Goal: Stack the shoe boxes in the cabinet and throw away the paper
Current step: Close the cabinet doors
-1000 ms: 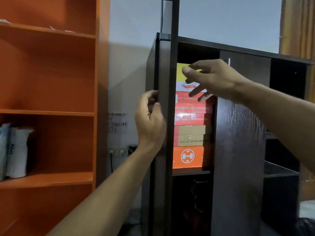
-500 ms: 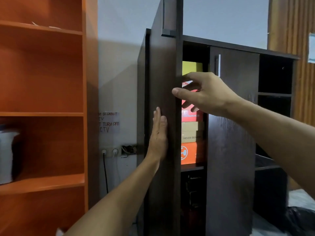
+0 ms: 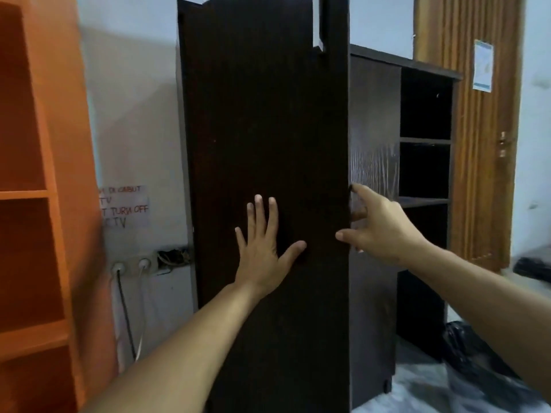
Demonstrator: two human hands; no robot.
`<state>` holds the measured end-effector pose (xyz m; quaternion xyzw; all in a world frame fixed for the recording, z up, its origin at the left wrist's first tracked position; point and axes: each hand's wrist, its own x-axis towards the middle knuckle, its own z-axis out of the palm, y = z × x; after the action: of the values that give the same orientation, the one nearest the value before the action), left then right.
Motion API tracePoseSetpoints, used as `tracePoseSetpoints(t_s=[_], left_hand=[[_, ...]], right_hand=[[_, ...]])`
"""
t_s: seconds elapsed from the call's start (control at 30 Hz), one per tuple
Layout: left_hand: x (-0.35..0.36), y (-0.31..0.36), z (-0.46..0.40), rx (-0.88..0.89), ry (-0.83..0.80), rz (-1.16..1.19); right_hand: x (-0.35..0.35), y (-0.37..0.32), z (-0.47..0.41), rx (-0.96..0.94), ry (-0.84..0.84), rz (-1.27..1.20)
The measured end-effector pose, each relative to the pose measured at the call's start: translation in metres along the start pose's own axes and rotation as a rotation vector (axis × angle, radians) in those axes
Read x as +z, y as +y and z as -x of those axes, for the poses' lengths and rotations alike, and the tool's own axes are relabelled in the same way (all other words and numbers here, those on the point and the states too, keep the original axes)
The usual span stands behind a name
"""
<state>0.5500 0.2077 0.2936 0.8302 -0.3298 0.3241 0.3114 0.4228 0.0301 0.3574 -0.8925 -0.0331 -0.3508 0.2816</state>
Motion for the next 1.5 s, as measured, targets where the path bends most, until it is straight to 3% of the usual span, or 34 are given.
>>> tracePoseSetpoints(t_s=[0.1,0.2,0.3,0.7,1.17,1.5], left_hand=[[0.018,-0.007,-0.010,-0.017,-0.058,-0.257],[0.030,-0.016,-0.020,0.010,-0.103,-0.394],[0.039,-0.022,-0.028,0.010,-0.110,-0.456],[0.061,-0.031,-0.045,-0.029,-0.078,-0.549],[0.085,-0.049,-0.065,-0.089,0.016,-0.638],[0.097,-0.076,-0.066,-0.098,-0.041,-0.793]], right_hand=[[0.019,0.033,-0.008,0.083,0.093,0.090],[0.033,0.053,-0.021,-0.031,0.117,0.320],[0.045,0.066,-0.037,-0.168,0.081,0.523],[0.066,0.096,-0.078,-0.189,-0.035,0.853],[0.105,0.121,-0.123,-0.175,-0.031,0.783],[0.148,0.146,-0.137,-0.071,-0.168,0.522]])
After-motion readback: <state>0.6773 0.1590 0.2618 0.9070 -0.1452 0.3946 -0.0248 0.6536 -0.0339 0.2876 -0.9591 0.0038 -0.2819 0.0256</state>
